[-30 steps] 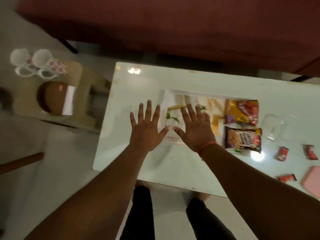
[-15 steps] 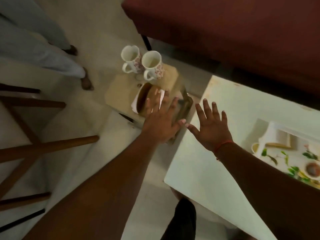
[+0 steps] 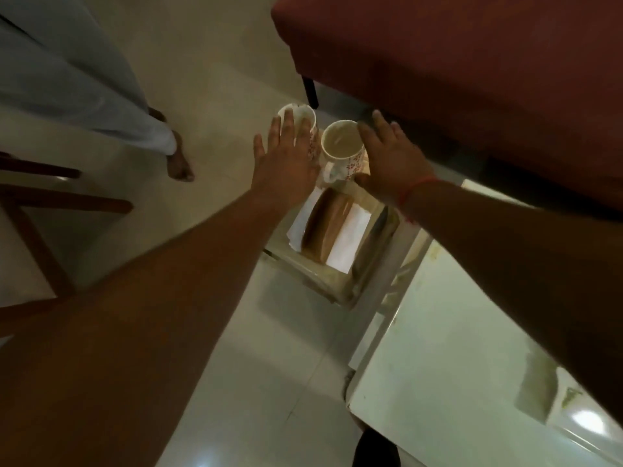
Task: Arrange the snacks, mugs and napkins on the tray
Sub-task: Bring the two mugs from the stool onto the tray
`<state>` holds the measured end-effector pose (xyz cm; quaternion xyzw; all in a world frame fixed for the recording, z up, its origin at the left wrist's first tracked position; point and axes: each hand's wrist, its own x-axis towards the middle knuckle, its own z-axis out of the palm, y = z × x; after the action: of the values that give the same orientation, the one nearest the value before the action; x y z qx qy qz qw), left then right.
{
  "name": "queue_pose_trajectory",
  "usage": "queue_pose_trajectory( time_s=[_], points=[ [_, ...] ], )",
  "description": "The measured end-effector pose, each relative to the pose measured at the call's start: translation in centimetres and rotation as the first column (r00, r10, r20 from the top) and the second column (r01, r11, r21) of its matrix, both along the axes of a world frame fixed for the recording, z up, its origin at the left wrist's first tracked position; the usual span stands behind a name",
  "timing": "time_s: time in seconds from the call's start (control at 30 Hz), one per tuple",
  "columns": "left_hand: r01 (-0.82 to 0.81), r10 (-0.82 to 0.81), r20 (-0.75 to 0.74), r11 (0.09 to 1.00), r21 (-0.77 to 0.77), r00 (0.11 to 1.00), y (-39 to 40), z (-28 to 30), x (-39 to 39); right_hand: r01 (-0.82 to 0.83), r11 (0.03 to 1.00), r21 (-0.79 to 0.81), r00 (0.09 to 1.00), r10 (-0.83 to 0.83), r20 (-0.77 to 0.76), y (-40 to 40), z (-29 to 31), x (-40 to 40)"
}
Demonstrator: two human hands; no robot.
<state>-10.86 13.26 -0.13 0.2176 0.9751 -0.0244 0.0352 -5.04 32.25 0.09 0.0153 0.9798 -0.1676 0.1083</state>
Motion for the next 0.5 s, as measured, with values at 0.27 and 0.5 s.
queue_pose_trajectory(
  time_s=[0.27,0.5],
  points=[
    [0.008,-0.001,0.229,1.0,-0.027,0.974,2.4,-1.8,-8.5,-0.203,0.977,0.066,0.951,0.181,0.25,-1.8,1.1,-7.3],
    [-0.09,0.082,0.204,0.996,0.029,0.975,3.2,-1.6,-9.0,-0.121,0.993,0.014,0.982,0.117,0.145,-1.7,0.1,-6.9]
  ],
)
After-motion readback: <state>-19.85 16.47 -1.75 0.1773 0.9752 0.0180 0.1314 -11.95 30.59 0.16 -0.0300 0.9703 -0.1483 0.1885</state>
